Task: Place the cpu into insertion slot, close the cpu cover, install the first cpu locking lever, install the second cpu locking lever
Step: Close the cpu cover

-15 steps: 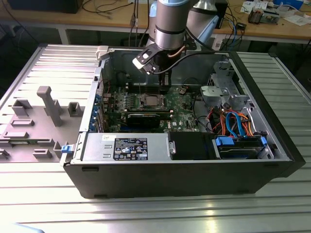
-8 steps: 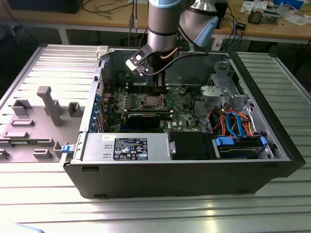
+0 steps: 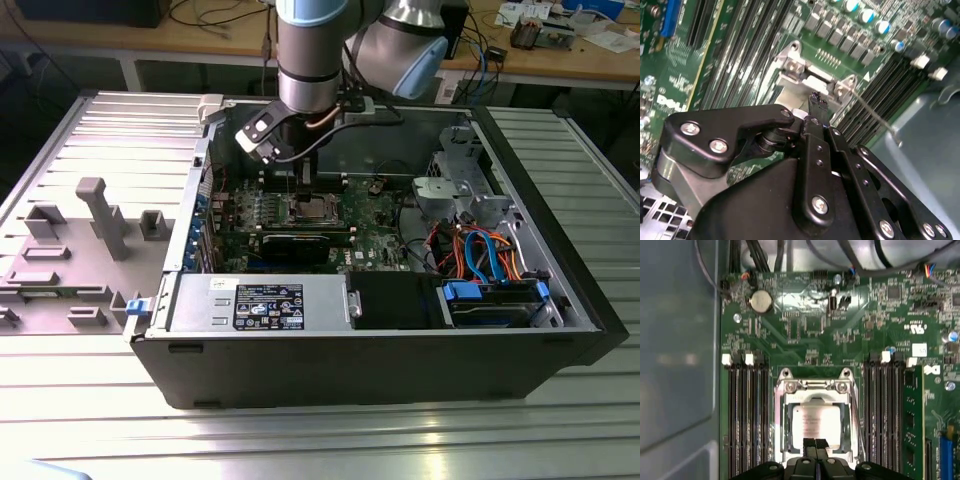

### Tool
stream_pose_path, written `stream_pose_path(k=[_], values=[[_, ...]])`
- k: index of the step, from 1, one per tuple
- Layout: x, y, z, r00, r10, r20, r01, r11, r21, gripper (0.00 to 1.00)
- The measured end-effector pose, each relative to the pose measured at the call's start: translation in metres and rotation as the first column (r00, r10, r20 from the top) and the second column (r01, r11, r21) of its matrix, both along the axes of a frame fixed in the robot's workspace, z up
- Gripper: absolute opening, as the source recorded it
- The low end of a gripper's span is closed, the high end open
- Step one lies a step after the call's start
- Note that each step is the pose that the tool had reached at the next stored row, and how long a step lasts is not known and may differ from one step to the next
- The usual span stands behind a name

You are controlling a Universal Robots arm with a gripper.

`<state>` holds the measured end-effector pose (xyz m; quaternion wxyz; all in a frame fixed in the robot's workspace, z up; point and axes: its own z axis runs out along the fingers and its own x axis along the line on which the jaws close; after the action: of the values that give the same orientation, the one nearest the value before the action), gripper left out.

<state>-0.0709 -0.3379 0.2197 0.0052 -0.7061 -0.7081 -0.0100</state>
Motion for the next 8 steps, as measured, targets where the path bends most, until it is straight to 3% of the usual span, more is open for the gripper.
stream_pose_path(k=[8], values=[[-0.0039,0.0,-0.0136,1.0,0.0,0.0,0.0,1.0,-0.0001,0.11]])
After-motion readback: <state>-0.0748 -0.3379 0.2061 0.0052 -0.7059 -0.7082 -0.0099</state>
